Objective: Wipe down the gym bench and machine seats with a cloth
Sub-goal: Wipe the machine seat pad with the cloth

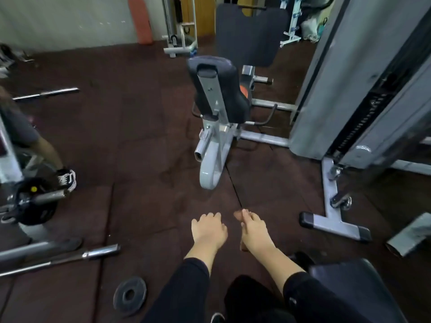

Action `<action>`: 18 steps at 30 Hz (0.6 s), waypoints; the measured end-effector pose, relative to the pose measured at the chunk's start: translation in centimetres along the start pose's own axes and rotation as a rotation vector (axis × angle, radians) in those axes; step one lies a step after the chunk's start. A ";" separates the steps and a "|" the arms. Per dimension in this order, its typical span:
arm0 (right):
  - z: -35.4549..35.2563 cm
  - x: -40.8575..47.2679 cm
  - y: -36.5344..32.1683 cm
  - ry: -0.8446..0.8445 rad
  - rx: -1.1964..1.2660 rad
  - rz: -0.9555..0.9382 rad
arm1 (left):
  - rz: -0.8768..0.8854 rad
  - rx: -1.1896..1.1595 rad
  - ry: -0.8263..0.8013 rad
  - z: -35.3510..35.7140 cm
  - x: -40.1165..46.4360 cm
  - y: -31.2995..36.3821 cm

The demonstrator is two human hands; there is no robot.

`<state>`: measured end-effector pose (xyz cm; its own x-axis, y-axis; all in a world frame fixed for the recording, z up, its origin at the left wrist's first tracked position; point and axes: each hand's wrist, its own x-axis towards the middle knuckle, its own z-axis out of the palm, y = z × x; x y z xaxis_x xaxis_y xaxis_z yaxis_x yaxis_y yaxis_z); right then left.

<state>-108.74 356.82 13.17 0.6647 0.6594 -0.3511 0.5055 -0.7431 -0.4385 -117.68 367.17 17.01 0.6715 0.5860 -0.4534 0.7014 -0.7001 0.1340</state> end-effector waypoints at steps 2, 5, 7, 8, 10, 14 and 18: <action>-0.7 4.2 -1.3 -0.003 -0.003 -0.005 | -0.005 -0.002 0.008 -2.0 3.9 -0.8; -2.3 11.1 -3.3 0.006 -0.013 -0.040 | -0.025 -0.017 0.022 -5.0 10.2 -1.9; -3.7 16.0 -4.8 0.004 -0.038 -0.084 | -0.050 -0.020 0.037 -7.0 14.5 -2.6; -4.5 18.3 -5.6 0.000 -0.057 -0.118 | -0.071 -0.026 0.045 -8.1 16.5 -3.0; -6.5 22.5 -7.4 -0.019 -0.071 -0.180 | -0.114 -0.045 0.046 -10.2 20.1 -3.7; -9.0 30.3 -10.9 -0.062 -0.071 -0.246 | -0.173 -0.065 0.074 -14.0 25.9 -5.6; -9.1 36.1 -14.4 -0.083 -0.059 -0.302 | -0.230 -0.092 0.076 -16.8 30.7 -8.0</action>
<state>-87.04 390.31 14.35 0.4339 0.8564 -0.2799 0.7057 -0.5161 -0.4854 -98.59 397.63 16.85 0.5056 0.7567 -0.4145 0.8540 -0.5071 0.1161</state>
